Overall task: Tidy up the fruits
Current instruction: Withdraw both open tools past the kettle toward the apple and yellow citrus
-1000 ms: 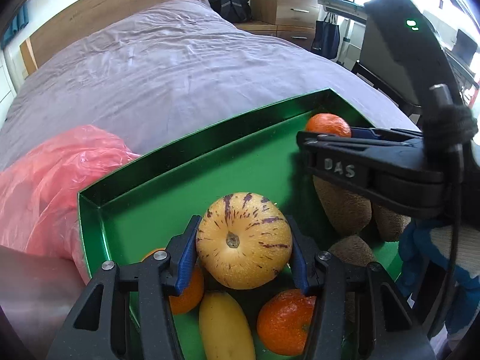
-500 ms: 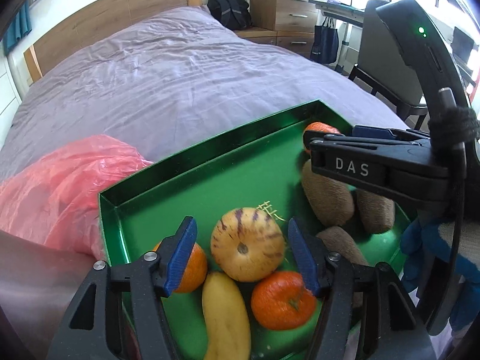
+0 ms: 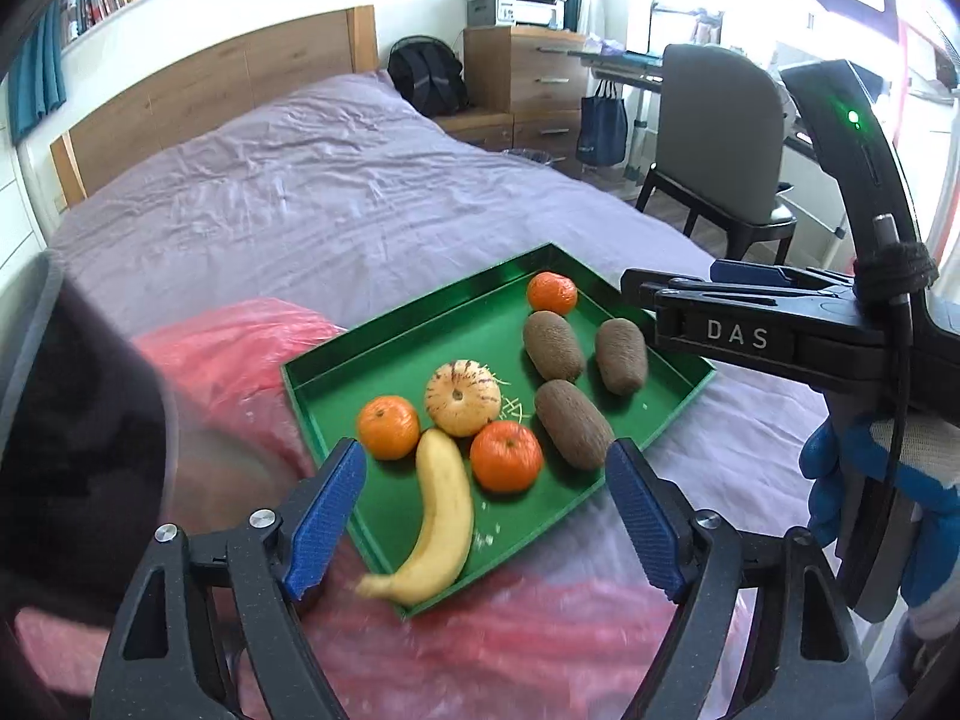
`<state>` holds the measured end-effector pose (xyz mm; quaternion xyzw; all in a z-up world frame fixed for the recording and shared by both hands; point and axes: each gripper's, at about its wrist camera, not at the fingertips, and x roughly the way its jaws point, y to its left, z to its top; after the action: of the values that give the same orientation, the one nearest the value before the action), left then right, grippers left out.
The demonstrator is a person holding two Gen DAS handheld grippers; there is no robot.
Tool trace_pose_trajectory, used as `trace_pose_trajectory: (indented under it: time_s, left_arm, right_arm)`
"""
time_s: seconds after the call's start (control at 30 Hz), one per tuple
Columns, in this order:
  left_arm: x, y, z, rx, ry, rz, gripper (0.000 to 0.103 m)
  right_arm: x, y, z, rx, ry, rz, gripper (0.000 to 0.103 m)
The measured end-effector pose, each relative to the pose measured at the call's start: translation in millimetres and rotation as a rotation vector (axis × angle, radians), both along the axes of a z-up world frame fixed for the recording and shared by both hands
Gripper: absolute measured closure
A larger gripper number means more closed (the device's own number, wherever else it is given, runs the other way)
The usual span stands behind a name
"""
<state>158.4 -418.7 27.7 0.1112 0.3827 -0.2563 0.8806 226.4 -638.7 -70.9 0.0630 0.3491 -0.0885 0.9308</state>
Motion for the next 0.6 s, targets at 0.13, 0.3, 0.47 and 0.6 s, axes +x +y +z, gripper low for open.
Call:
trace_pose_trajectory:
  time_s: [0.13,0.3,0.47,0.6]
  left_arm:
    - [-29.5,36.9,22.5,-0.018,-0.033,0.007,0.023]
    - [-68.9,103.3,43.1,-0.019,-0.086,0.076,0.023]
    - [-108.2,176.4,56.4,-0.010,-0.147,0.160,0.015]
    - [-138.2,239.1,61.9,-0.032,-0.159,0.238,0.015]
  right_arm:
    - [-43.5,21.7,23.3,0.032,-0.063,0.009,0.000]
    - [-94.1,59.7,46.0,0.044,-0.135,0.044,0.000]
    - [-141.2,106.5,61.1,0.026,-0.192,0.101,0.000]
    - [-173.1,142.8,64.4,0.021,-0.219,0.153,0.000]
